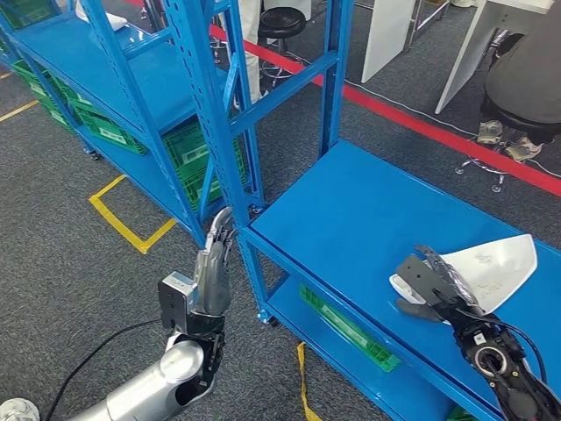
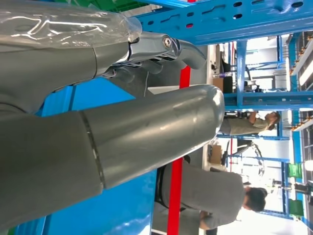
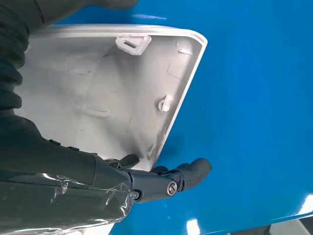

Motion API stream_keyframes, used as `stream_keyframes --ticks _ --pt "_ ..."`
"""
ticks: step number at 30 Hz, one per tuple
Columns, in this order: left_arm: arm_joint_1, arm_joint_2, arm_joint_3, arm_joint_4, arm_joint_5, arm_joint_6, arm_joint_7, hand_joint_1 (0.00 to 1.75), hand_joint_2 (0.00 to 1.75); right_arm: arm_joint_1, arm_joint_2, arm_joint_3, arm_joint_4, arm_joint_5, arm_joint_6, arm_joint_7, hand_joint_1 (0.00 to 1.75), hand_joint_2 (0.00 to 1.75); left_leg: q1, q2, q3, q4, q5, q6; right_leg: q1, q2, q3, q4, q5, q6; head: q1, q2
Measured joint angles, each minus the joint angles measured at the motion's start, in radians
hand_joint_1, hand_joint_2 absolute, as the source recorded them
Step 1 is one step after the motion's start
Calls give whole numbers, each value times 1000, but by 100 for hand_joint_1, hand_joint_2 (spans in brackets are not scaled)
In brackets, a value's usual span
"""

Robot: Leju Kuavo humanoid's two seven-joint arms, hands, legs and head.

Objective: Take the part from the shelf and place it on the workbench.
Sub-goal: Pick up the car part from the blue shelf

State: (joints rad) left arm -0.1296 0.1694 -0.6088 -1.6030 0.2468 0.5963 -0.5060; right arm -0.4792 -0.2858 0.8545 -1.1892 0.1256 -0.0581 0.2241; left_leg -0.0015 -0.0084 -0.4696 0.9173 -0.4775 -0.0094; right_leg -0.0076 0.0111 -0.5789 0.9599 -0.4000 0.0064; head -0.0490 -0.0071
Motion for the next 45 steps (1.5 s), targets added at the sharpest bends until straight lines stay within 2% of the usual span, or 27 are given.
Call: stream_keyframes --ticks 2,4,11,15,45 --pt "0 0 0 0 0 2 0 0 0 -2 0 0 3 -2 2 0 0 87 0 0 0 0 0 0 0 0 0 0 0 0 0 0" --pt "0 0 0 0 0 3 0 0 0 -5 0 0 7 -5 3 -1 0 175 0 0 0 0 0 0 0 0 0 0 0 0 0 0" --pt "0 0 0 0 2 10 -1 0 0 -9 4 3 21 -12 -4 -10 0 175 0 0 0 0 0 0 0 0 0 -1 0 0 0 0" --pt "0 0 0 0 3 12 -1 0 0 -10 6 3 27 -9 -6 -9 175 175 0 0 0 0 0 0 0 0 1 -1 0 0 0 0" --pt "0 1 0 0 4 20 10 0 0 -25 7 -1 32 4 -74 38 175 175 0 0 1 1 0 0 0 -1 1 -2 0 0 0 0"
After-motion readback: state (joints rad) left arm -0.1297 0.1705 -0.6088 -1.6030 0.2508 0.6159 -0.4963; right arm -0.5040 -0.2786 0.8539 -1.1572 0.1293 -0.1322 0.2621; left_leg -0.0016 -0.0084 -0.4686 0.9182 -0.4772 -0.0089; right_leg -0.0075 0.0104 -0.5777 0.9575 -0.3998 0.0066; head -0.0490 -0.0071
